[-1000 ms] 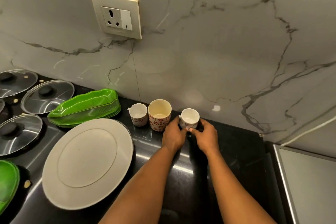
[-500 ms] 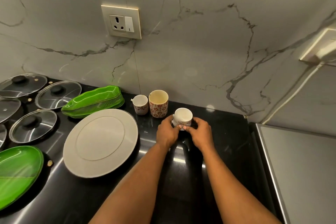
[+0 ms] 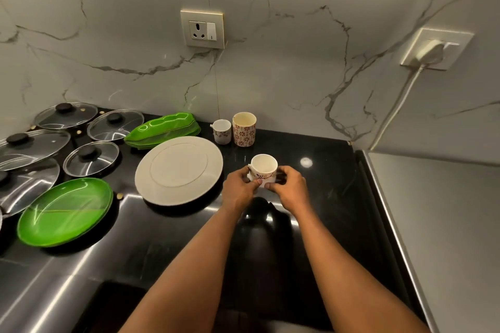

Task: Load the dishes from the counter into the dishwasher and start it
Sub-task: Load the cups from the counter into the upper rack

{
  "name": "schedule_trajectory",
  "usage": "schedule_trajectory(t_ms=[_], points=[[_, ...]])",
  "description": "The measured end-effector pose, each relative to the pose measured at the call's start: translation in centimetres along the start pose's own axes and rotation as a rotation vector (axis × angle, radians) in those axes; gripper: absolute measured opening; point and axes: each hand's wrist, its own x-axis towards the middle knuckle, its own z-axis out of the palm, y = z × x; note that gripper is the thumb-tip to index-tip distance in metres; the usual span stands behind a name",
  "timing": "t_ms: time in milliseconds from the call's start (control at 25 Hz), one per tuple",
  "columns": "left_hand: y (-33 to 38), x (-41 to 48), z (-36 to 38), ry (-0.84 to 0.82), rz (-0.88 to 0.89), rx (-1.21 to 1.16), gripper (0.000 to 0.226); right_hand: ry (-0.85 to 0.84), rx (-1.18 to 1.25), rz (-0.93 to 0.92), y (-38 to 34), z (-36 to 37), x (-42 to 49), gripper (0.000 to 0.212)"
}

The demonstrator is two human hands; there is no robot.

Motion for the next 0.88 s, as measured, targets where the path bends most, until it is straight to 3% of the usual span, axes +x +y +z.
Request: schedule_trajectory(t_ms=[200, 520, 880], points=[[-2.9, -8.4, -2.6, -0.05, 0.069, 0.032, 0.049, 0.089, 0.003, -0.011, 0.1, 1.1, -9.9, 0.051], [-6.1, -19.9, -1.9, -0.119, 0.09, 0.027, 0.062, 0.19, -0.026, -0.021, 2.2, -1.9, -22.6, 0.054], [-8.2, -32.8, 2.9, -0.057, 0.079, 0.044, 0.059, 0.105, 0.014, -0.075, 6.7, -8.6, -34.0, 0.056]])
